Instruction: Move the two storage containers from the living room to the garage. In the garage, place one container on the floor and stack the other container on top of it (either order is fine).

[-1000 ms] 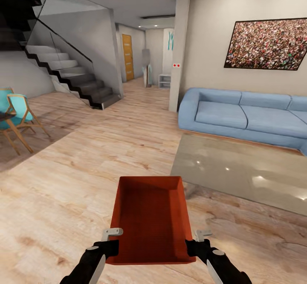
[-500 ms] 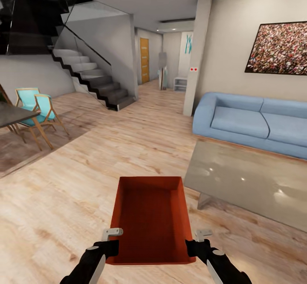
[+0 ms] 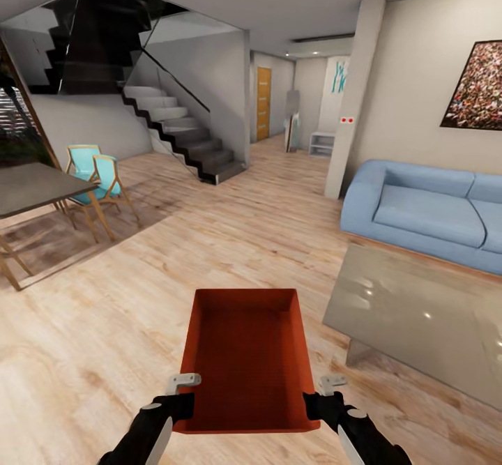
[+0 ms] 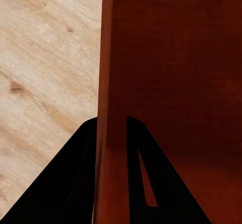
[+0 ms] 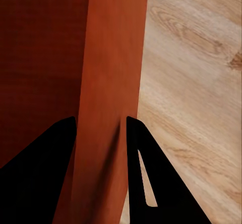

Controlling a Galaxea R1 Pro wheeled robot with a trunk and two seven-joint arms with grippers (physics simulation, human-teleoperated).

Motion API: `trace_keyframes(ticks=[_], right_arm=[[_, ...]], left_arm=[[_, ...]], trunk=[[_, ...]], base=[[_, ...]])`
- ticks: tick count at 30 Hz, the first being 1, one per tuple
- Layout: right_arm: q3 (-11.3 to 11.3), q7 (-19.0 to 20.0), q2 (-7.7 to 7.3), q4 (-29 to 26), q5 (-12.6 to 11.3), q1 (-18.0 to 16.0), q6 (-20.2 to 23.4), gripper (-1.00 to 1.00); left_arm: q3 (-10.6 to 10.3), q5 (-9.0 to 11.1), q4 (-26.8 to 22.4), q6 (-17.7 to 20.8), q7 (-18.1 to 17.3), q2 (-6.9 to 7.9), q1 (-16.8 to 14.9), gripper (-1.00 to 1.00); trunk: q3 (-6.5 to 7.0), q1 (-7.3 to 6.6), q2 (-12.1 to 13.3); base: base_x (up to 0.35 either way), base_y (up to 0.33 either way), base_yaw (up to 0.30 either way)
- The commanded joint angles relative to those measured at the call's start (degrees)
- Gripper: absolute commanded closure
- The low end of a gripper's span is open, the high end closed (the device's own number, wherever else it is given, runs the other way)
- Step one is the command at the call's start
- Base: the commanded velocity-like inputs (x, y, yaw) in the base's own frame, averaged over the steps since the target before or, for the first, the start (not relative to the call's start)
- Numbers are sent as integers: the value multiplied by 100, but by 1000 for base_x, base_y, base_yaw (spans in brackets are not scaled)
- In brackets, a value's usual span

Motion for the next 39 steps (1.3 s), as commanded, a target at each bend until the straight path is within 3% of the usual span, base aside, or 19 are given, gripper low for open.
trace_keyframes(ticks=[1,17,25,39], right_arm=[[83,71,-9,-17,-77,1,36,100],[83,71,-9,-19,-77,1,35,100],[83,71,-9,-18,-97,1,37,100],[83,71,-9,-15,-103,1,37,100]], left_arm=[[-9,-13,-8,33,72,59,-4,100],[-14,-29,-8,38,85,52,-4,100],[-17,-30,-8,30,77,62,-3,100],[-3,-18,-8,31,75,65,-3,100]], trunk=[[18,-22,37],[397,-373,678],[409,-373,678],[409,-373,678]], base=[[2,0,228],[0,0,228],[0,0,49],[32,0,-125]])
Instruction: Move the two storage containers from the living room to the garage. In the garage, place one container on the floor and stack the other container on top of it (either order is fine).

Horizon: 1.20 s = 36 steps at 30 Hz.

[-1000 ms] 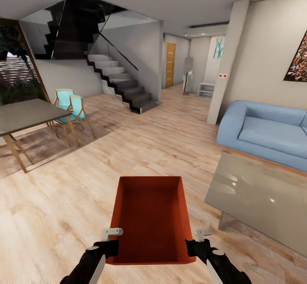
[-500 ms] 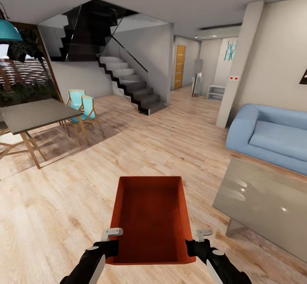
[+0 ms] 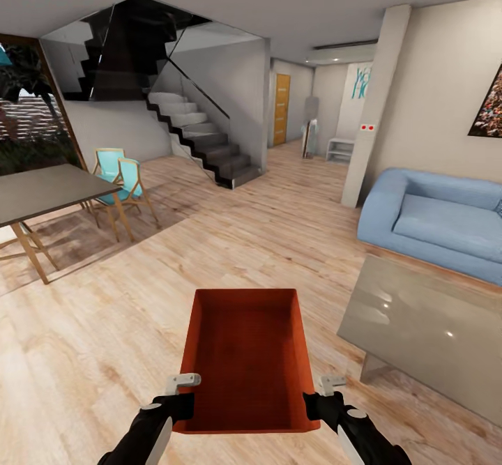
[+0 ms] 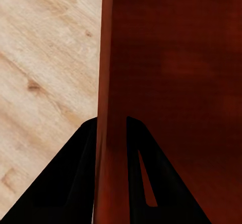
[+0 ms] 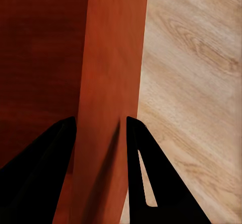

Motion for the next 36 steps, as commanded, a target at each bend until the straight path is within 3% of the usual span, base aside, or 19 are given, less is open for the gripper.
trace_keyframes(ticks=[1,36], right_arm=[[61,88,-8,-17,-74,-1,38,100],[61,88,-8,-15,-64,-1,34,100]], left_arm=[[23,-34,-14,39,68,58,-4,100],[44,-14,-5,38,59,59,-4,100]], trunk=[[-8,3,-6],[268,3,-6]], base=[[271,0,-2],[25,0,0]])
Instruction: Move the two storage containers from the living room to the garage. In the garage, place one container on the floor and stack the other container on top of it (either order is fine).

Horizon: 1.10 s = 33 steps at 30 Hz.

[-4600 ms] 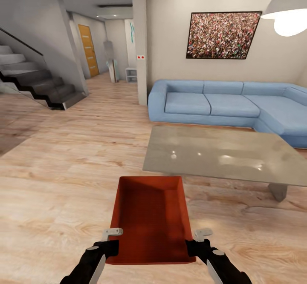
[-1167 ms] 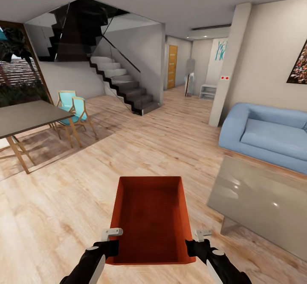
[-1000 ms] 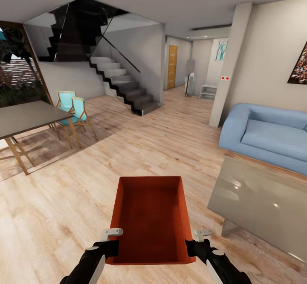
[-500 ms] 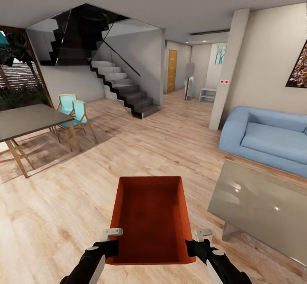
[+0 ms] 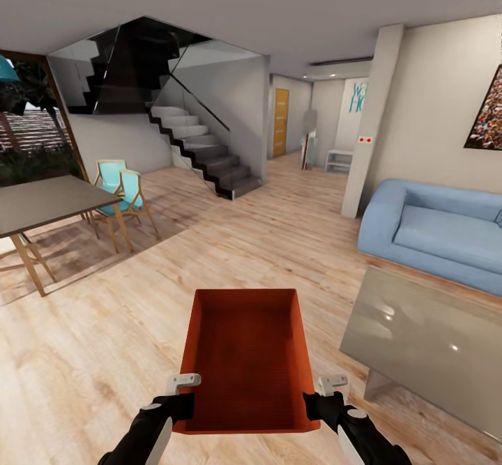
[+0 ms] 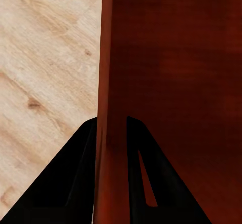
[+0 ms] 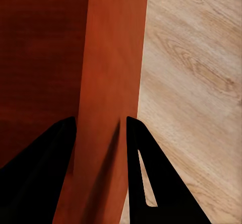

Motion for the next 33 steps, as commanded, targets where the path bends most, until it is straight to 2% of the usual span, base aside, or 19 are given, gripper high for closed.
trace_keyframes(ticks=[1,12,33], right_arm=[[70,82,-9,-21,-79,-1,36,100],[70,82,-9,-23,-80,-1,36,100],[69,83,-9,-20,-69,-1,27,100]], left_arm=[[32,-4,-11,38,67,62,-4,100],[32,-4,-11,38,65,62,-5,100],[29,-4,-11,38,61,62,-4,100]], trunk=[[1,1,-7],[98,1,-7],[105,1,-7]], base=[[0,0,0],[0,0,0],[0,0,0]])
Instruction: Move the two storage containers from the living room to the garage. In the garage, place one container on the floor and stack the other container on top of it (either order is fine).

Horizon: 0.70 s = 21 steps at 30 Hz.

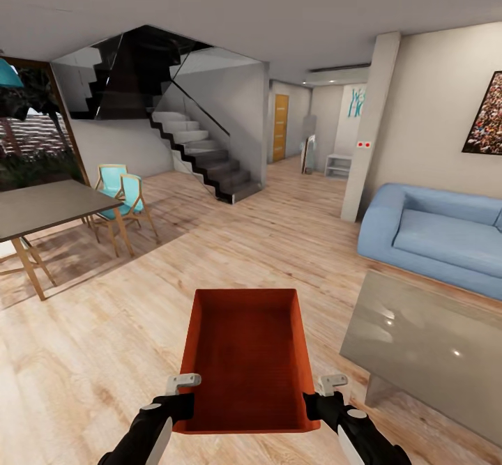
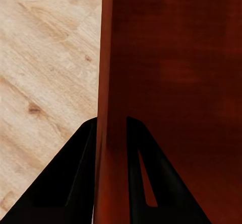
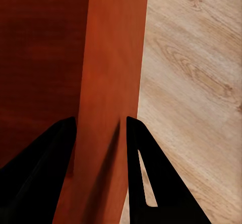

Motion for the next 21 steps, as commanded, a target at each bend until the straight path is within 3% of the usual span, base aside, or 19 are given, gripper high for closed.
trace_keyframes(ticks=[1,21], right_arm=[[81,74,-9,-23,-85,-1,36,100],[73,74,-9,-23,-112,-1,36,100]], left_arm=[[18,10,-9,37,64,68,-4,100],[16,10,-9,37,64,68,-4,100]], trunk=[[-9,1,-7],[29,1,-7]], base=[[0,0,0],[0,0,0]])
